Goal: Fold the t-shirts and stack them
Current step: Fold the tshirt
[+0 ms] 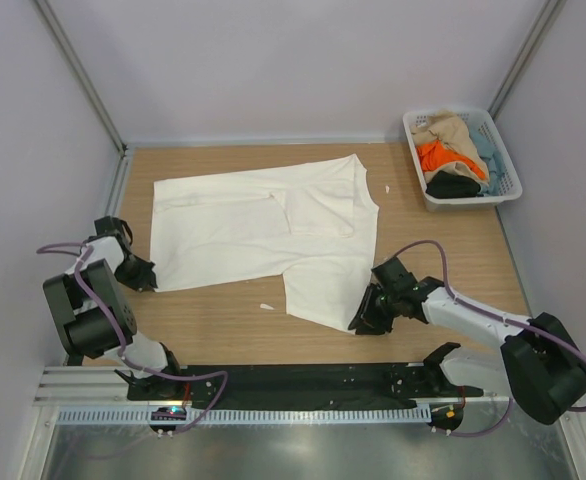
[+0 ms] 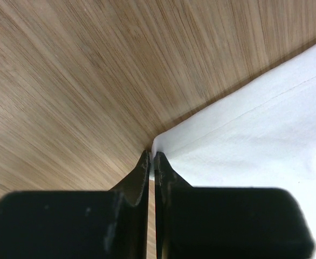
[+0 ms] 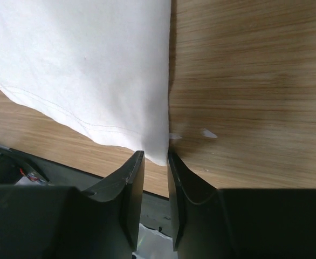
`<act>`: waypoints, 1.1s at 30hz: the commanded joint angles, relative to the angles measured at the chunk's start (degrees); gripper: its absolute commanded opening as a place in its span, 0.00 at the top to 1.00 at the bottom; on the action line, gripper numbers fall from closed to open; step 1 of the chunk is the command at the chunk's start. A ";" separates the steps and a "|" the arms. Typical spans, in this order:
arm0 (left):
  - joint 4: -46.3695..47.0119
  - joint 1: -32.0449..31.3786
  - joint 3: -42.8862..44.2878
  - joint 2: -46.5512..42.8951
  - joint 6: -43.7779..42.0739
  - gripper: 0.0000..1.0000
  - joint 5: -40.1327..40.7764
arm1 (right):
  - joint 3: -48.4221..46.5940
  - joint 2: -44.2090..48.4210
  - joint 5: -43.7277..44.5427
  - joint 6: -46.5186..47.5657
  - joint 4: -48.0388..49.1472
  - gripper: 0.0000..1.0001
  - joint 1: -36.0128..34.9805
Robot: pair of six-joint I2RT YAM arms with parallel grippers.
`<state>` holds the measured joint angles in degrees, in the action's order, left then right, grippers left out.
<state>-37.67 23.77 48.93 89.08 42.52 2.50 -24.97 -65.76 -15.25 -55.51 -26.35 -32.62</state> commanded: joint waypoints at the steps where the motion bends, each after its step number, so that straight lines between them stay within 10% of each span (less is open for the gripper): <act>1: 1.02 0.40 -1.20 -1.01 -1.13 1.00 2.16 | 1.94 -3.13 0.30 -0.83 4.20 0.70 -0.07; 5: 1.37 0.40 -1.82 -1.63 -1.91 1.00 2.51 | 2.82 -4.12 1.45 -0.13 6.13 0.99 -0.07; 19: -2.76 0.49 -5.68 -11.73 -3.32 1.00 4.18 | -1.65 19.96 3.73 4.08 -19.17 0.99 -0.07; 33: -6.10 2.42 -0.24 -13.49 -4.64 1.00 7.34 | -22.48 6.61 5.49 19.11 -29.02 0.99 6.87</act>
<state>-42.61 25.10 46.24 74.85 39.31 7.60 -44.88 -57.17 -8.82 -41.78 -51.94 -27.66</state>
